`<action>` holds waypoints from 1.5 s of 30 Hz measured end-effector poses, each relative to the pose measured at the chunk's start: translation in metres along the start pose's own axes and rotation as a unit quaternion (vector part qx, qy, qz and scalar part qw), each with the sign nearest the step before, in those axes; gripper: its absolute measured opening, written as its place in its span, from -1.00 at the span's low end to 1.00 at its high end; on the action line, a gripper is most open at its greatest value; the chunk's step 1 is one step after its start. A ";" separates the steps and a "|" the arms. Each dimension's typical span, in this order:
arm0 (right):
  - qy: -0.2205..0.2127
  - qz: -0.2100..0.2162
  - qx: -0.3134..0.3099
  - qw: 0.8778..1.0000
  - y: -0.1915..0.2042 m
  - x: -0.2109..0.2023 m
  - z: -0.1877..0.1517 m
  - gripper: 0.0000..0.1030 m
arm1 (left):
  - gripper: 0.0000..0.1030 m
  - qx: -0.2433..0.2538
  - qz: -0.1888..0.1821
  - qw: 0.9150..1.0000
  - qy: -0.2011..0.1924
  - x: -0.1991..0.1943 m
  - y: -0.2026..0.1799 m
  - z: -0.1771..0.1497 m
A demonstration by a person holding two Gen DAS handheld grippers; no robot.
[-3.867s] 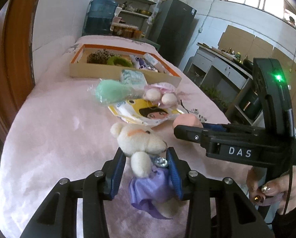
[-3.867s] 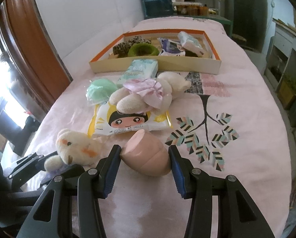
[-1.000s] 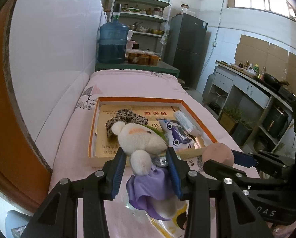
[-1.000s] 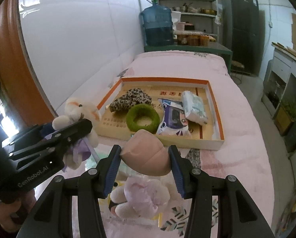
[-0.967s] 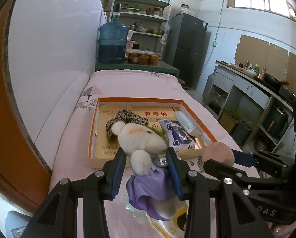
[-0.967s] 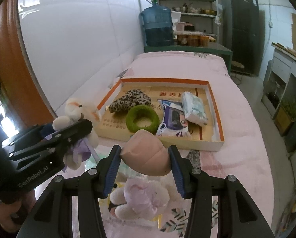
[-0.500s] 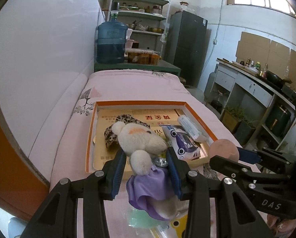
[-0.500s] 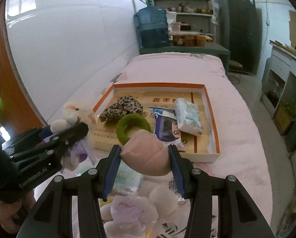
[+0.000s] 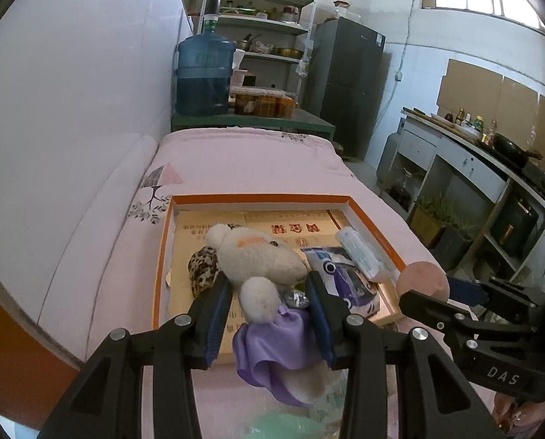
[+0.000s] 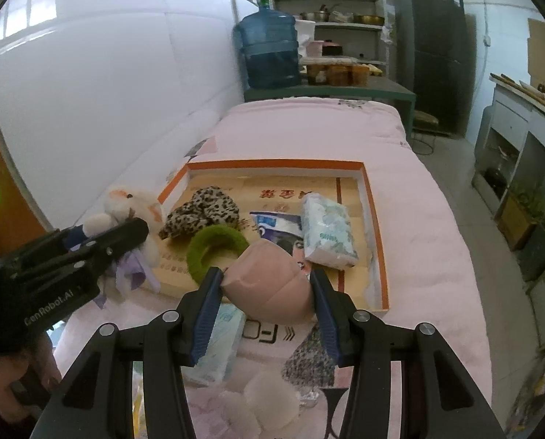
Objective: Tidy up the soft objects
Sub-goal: 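Carry the teddy bear and pink sponge with both grippers over the tray, then open both grippers to drop the teddy bear and sponge into the tray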
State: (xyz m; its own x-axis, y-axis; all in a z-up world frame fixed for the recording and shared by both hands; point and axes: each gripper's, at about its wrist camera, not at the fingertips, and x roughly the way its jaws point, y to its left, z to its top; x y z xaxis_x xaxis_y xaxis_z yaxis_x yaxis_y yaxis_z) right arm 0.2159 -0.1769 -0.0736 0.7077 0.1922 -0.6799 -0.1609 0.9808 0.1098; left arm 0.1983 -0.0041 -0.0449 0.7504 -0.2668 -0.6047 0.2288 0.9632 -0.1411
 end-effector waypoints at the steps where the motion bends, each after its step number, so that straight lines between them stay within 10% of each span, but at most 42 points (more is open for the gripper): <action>1: 0.000 -0.001 0.000 1.000 -0.001 0.002 0.002 -0.02 | -0.19 0.000 0.000 1.000 0.000 0.002 0.000 0.001; 45: 0.050 -0.004 0.005 0.999 -0.033 0.100 0.029 0.07 | -0.14 -0.031 -0.031 0.991 0.123 0.121 0.005 0.009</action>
State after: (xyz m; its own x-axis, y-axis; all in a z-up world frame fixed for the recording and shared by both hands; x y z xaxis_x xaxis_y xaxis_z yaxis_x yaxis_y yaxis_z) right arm 0.3118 -0.1889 -0.1238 0.6370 0.1811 -0.7493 -0.1490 0.9826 0.1109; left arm 0.2955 -0.0319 -0.1113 0.5597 -0.3170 -0.7657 0.2248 0.9474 -0.2279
